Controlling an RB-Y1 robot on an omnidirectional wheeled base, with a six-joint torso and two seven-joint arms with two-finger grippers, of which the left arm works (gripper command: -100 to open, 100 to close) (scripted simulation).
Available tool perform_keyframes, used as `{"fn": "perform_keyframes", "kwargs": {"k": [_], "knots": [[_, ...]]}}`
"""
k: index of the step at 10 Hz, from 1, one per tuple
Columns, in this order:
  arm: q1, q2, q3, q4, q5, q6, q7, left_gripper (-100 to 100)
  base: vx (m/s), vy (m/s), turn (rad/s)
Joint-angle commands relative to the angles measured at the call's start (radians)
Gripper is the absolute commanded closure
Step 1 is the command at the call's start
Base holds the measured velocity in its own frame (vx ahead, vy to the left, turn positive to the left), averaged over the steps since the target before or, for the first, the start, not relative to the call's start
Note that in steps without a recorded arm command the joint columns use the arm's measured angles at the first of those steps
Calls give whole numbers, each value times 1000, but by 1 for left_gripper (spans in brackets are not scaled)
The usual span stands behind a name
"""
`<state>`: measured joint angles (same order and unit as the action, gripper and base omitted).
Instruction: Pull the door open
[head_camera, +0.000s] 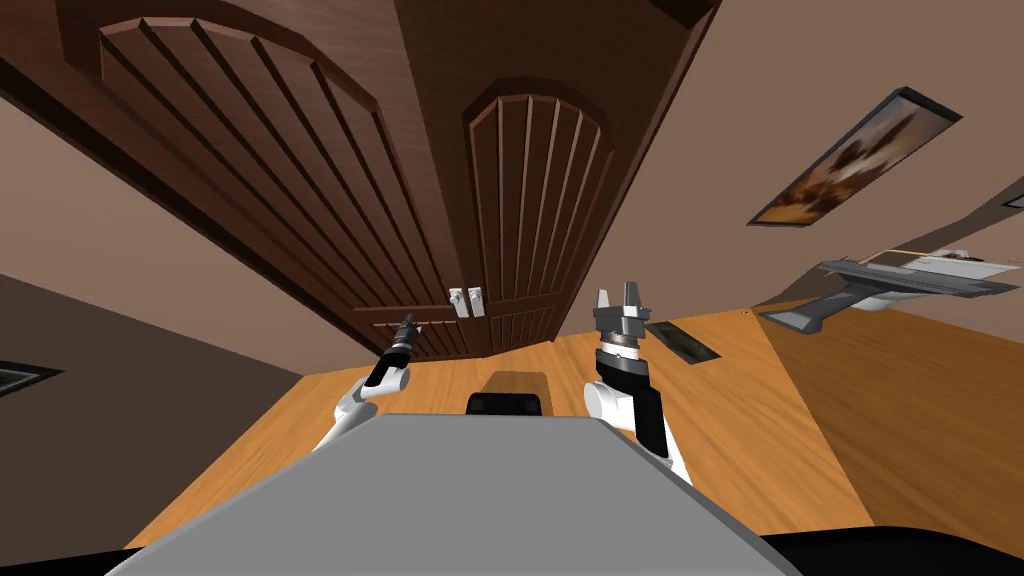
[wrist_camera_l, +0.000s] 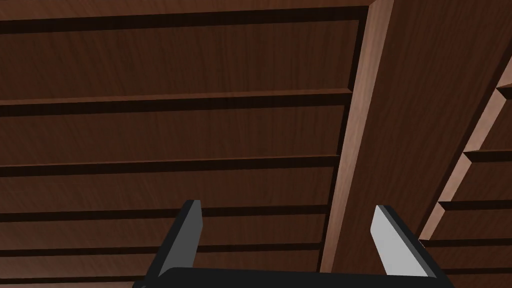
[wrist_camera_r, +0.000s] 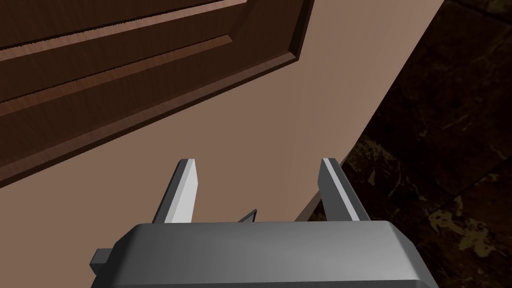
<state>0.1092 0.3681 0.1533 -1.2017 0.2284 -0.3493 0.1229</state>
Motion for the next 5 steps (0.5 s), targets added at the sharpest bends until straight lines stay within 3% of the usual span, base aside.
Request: {"fn": "perform_keyframes", "kwargs": {"k": [1,3,5], "knots": [[-6,-4,2,3,-1,0,-3,-100,162,82,-53],[-26,-19,-14,0,-5,-3,-5,-100,224,-18,-113],[-52,-40,-41,-11,-11,-6,-6,-100,251,-120,-183]]}}
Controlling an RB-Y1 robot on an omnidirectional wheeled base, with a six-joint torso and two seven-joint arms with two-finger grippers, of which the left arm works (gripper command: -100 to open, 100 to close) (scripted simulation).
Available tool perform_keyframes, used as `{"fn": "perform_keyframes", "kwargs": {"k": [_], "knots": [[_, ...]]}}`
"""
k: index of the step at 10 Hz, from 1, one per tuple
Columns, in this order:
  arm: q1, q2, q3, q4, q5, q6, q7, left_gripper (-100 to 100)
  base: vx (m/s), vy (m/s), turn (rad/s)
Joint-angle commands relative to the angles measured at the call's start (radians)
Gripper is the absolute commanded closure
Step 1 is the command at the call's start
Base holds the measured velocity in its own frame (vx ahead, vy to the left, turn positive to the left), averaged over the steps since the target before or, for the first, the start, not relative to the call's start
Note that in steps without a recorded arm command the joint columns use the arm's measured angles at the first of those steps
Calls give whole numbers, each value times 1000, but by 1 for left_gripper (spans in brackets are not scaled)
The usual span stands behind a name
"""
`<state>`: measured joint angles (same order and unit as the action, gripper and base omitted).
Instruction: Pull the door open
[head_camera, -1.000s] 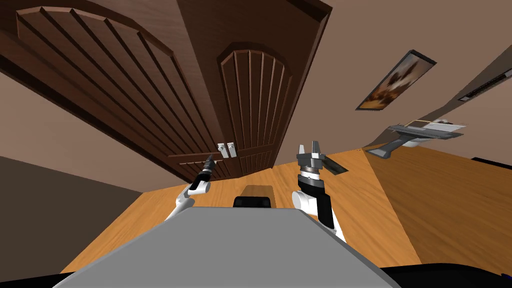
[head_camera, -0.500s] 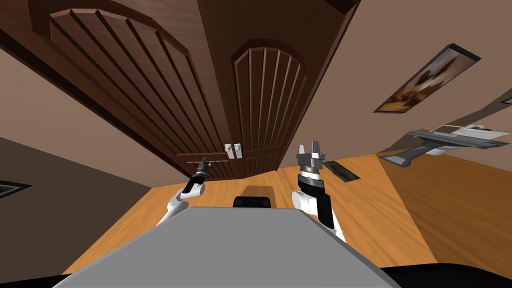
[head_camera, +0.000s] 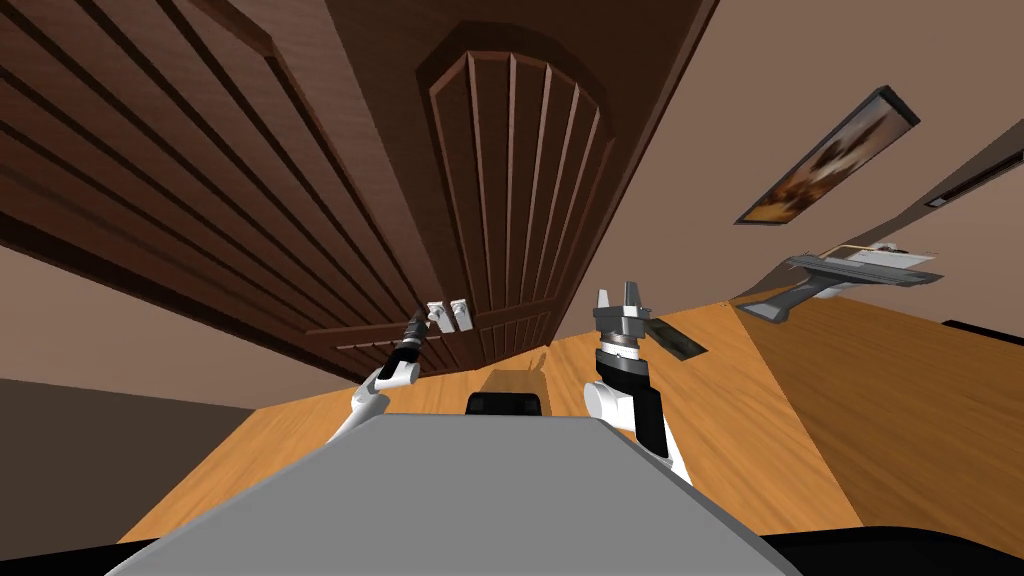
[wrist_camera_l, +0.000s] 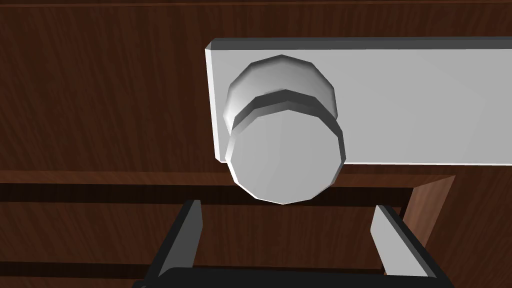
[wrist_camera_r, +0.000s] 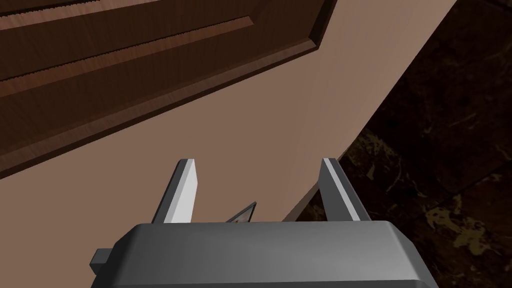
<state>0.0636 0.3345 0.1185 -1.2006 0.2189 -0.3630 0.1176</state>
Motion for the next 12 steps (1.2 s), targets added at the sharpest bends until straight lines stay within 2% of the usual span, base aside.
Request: {"fn": "perform_keyframes", "kwargs": {"k": [1,2,7,8,12], "knots": [[0,0,0,0,0,0,0,-100,104,-58,-29],[0,0,0,0,0,0,0,100,-9,5,31],[0,0,0,0,0,0,0,100,-23,13,1],[17,13,12,1,4,2,3,-100,-146,63,152],[30,19,-9,-22,5,4,13,-100,-205,10,7]]}}
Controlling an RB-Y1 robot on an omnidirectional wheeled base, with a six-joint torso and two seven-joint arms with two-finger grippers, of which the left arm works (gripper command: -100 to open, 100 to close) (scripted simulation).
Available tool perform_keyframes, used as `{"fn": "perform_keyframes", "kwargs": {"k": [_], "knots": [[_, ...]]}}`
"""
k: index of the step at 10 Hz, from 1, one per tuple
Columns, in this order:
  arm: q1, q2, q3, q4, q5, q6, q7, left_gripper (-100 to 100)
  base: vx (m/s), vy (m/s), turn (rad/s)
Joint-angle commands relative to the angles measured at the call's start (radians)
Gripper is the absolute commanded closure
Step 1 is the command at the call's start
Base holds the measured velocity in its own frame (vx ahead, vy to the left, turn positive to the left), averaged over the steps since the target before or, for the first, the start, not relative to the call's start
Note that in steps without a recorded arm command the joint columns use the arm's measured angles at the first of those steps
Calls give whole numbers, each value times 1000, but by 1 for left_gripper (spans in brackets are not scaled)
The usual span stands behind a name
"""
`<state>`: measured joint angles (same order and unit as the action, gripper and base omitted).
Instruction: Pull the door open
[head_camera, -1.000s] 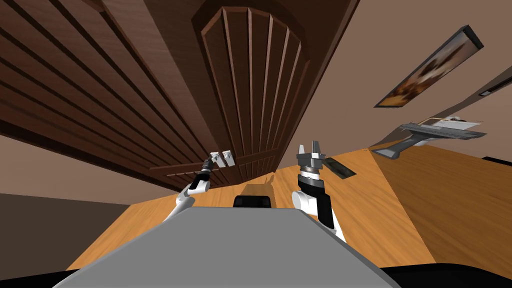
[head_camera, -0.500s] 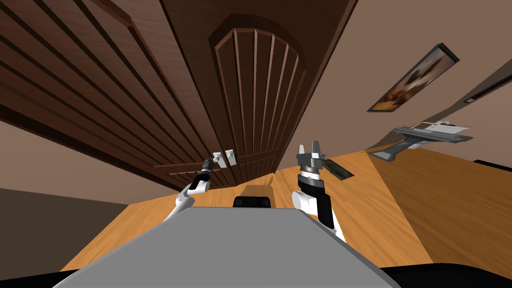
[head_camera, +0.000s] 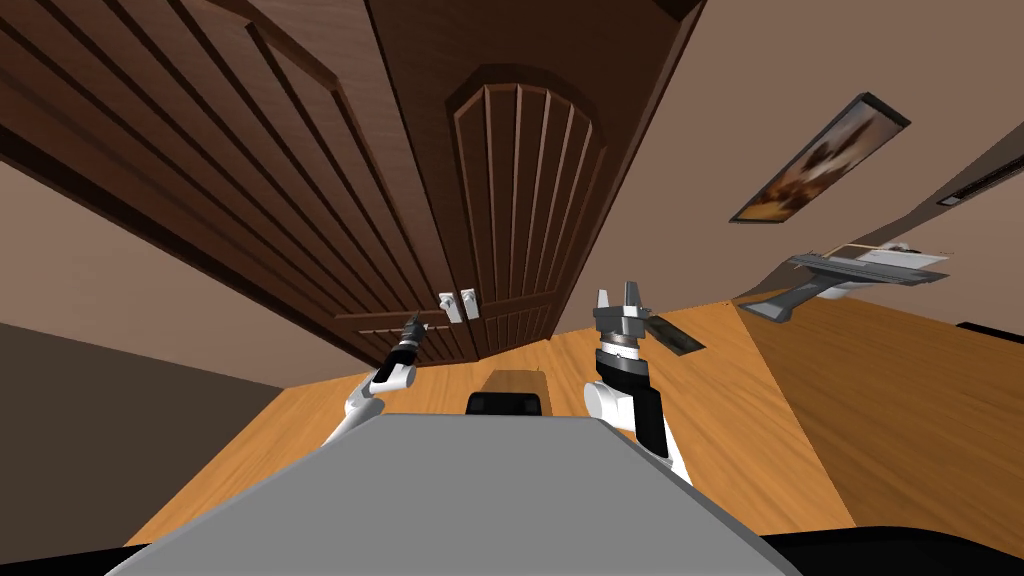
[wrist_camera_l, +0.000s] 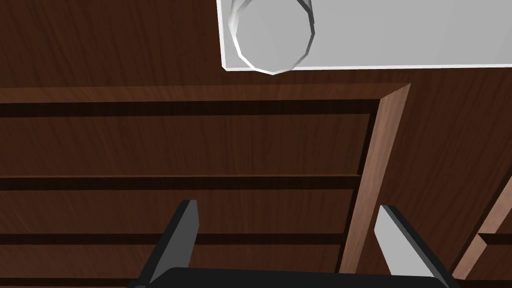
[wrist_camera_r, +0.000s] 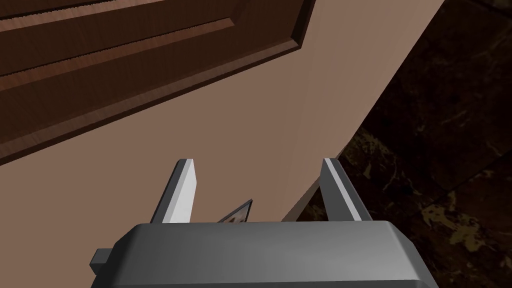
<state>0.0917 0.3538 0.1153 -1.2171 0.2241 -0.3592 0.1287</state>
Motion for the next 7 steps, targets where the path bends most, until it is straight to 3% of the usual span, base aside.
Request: {"fn": "perform_keyframes", "kwargs": {"k": [1,4,5,7], "knots": [[3,-1,-16,-15,0,1,6,-100,-186,-50,-57],[2,-7,-54,-47,-3,2,16,-100,-168,-90,-73],[-6,-5,-47,-25,-2,-6,15,-100,-59,-59,-7],[7,10,-6,8,2,-4,9,-100,44,106,169]]}}
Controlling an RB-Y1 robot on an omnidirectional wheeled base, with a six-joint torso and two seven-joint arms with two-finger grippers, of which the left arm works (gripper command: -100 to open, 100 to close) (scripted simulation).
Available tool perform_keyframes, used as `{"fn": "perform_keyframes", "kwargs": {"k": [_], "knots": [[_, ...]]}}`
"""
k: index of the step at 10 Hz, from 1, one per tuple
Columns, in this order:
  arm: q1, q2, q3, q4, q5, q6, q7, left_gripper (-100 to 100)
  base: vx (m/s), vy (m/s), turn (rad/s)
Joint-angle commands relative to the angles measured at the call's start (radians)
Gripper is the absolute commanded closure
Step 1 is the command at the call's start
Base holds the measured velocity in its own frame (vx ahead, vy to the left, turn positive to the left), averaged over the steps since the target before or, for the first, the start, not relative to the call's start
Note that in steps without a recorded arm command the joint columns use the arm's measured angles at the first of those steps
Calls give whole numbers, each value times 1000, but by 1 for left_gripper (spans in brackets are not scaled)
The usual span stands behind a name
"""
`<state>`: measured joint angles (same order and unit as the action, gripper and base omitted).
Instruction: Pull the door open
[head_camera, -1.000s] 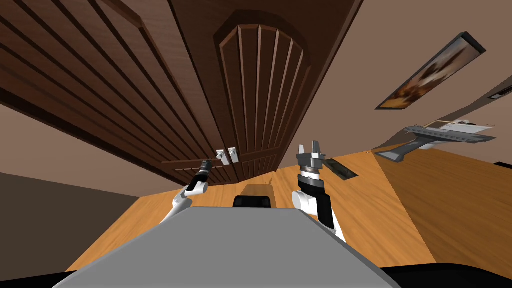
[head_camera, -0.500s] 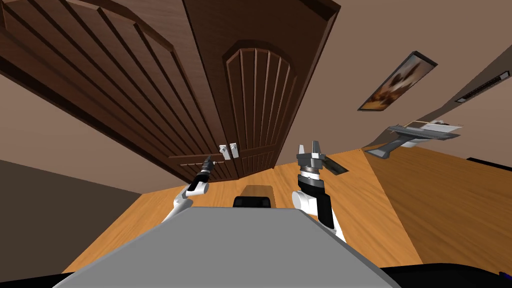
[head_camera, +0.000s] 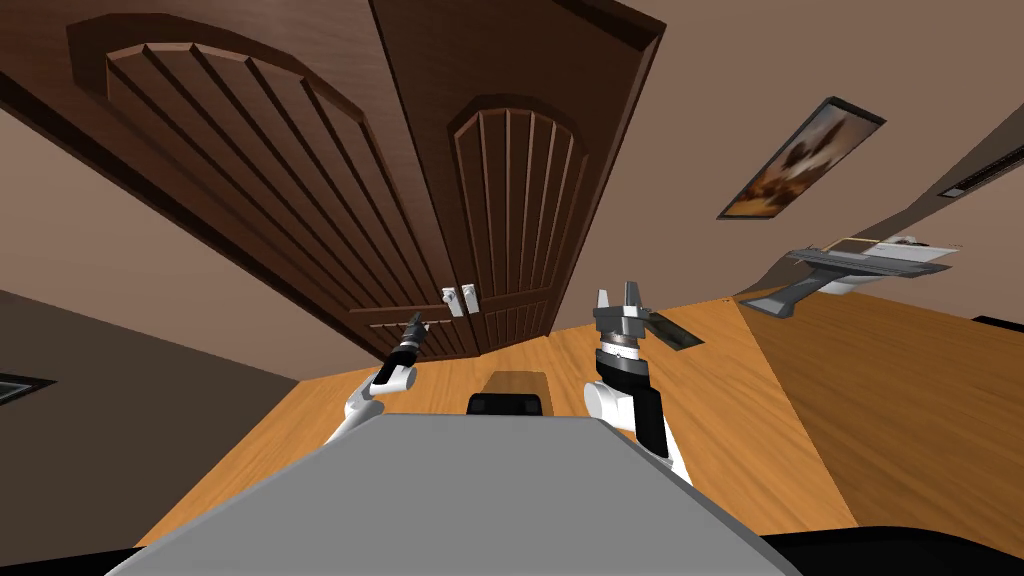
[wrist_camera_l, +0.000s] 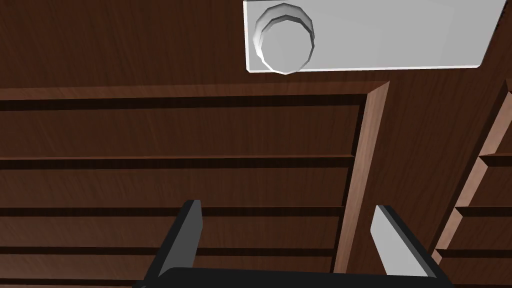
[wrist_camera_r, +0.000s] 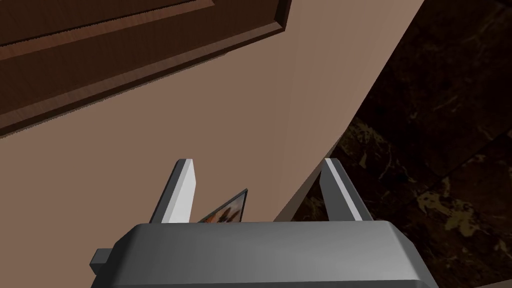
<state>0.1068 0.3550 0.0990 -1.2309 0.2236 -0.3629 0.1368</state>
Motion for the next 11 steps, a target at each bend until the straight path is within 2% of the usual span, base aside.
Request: {"fn": "perform_keyframes", "kwargs": {"k": [1,3,5,7,8,9,10,11], "knots": [[-8,11,18,29,2,0,-1,-100,85,155,51],[-16,9,27,41,2,0,-5,-100,166,87,-2],[-35,-2,18,40,-1,-2,-7,-100,217,16,-94],[-59,-18,-4,31,-6,-4,-7,-100,237,-81,-178],[-59,-18,-4,31,-6,-4,-7,-100,147,-111,-32],[-63,-14,-4,46,-5,-15,-3,-100,57,-48,10],[-63,-14,-4,46,-5,-15,-3,100,0,0,0],[-63,-14,-4,46,-5,-15,-3,100,-25,15,-17]]}}
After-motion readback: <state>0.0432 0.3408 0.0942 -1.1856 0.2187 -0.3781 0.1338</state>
